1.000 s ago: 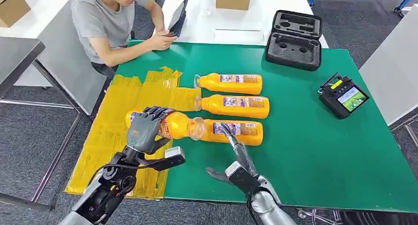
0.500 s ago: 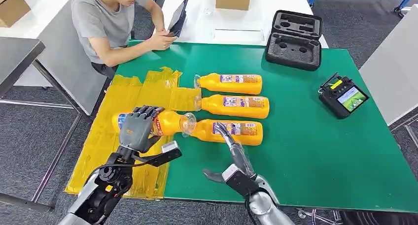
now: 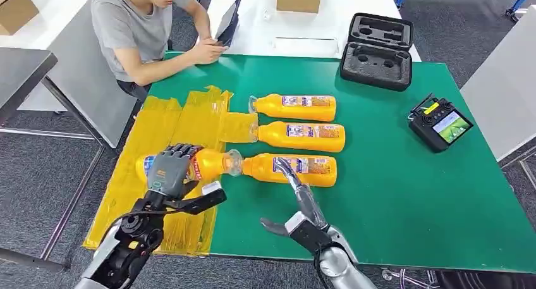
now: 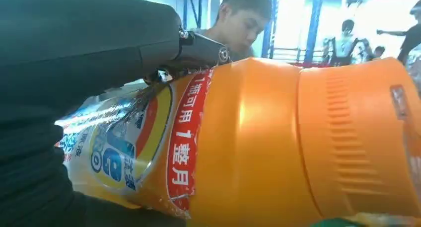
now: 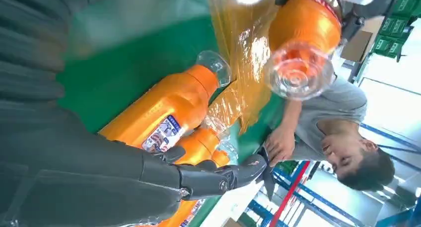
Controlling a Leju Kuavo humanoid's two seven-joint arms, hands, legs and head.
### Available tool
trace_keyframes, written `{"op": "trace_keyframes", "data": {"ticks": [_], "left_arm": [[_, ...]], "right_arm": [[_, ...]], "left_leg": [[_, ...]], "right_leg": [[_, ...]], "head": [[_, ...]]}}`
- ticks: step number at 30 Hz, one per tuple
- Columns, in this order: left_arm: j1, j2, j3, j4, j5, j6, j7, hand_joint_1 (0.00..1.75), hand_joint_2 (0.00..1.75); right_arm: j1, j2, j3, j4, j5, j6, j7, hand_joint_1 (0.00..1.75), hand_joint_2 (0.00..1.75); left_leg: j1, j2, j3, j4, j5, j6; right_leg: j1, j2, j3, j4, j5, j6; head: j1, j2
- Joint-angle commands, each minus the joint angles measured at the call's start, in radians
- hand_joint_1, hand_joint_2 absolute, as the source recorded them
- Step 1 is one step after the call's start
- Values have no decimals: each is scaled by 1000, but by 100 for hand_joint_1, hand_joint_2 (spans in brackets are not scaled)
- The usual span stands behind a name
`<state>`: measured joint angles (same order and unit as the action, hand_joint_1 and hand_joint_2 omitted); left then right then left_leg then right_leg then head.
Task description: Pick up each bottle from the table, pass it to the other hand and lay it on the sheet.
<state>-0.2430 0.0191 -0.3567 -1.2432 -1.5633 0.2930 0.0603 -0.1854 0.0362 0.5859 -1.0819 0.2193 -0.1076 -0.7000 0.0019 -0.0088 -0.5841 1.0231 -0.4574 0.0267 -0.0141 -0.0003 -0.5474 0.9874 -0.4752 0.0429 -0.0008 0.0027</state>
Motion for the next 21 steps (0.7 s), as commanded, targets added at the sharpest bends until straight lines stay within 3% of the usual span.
{"op": "trace_keyframes", "data": {"ticks": [1, 11, 15, 18, 19, 20, 21], "left_arm": [[-17, 28, 23, 45, -5, -11, -1, 166, 175], [16, 56, 39, 9, -6, -68, -11, 171, 175], [47, 77, 57, -6, -4, -73, -22, 162, 175], [41, 72, 54, 6, 4, -85, -41, 166, 175], [42, 73, 53, 6, 4, -80, -47, 154, 175], [42, 77, 49, 5, 7, -71, -59, 152, 175], [45, 82, 47, 4, 15, -46, -79, 161, 175]], "right_arm": [[-17, -16, 21, 15, -4, 3, 2, 0, 175], [-13, -19, 22, 11, -12, 0, 2, 0, 175], [-7, -22, 18, 9, -20, -6, 2, 0, 175], [-2, -25, 20, 8, -18, -10, 2, 0, 175], [-1, -24, 19, 9, -18, -12, 2, 0, 175], [0, -25, 18, 7, -19, -12, 2, 0, 175], [3, -26, 16, 5, -19, -13, 2, 0, 175]], "left_leg": [[0, 1, 1, 0, 0, -1], [1, 2, 1, -1, 0, -1], [1, 3, 2, -1, 0, -1], [0, 2, 1, -1, 0, -1], [0, 1, 1, 0, 0, -1], [1, 2, 2, -1, 0, -1], [0, 2, 1, -1, 0, -1]], "right_leg": [[0, 0, 1, -1, 0, -1], [1, 1, 1, -1, 0, -2], [1, 3, 1, -1, 0, -1], [0, 1, 1, -1, 0, -1], [0, 1, 1, 0, 0, -1], [1, 1, 1, -1, 0, -2], [1, 1, 1, -1, 0, -1]], "head": [[0, 0], [0, 0], [0, 0], [0, 0], [0, 0], [0, 0], [0, 0]]}}
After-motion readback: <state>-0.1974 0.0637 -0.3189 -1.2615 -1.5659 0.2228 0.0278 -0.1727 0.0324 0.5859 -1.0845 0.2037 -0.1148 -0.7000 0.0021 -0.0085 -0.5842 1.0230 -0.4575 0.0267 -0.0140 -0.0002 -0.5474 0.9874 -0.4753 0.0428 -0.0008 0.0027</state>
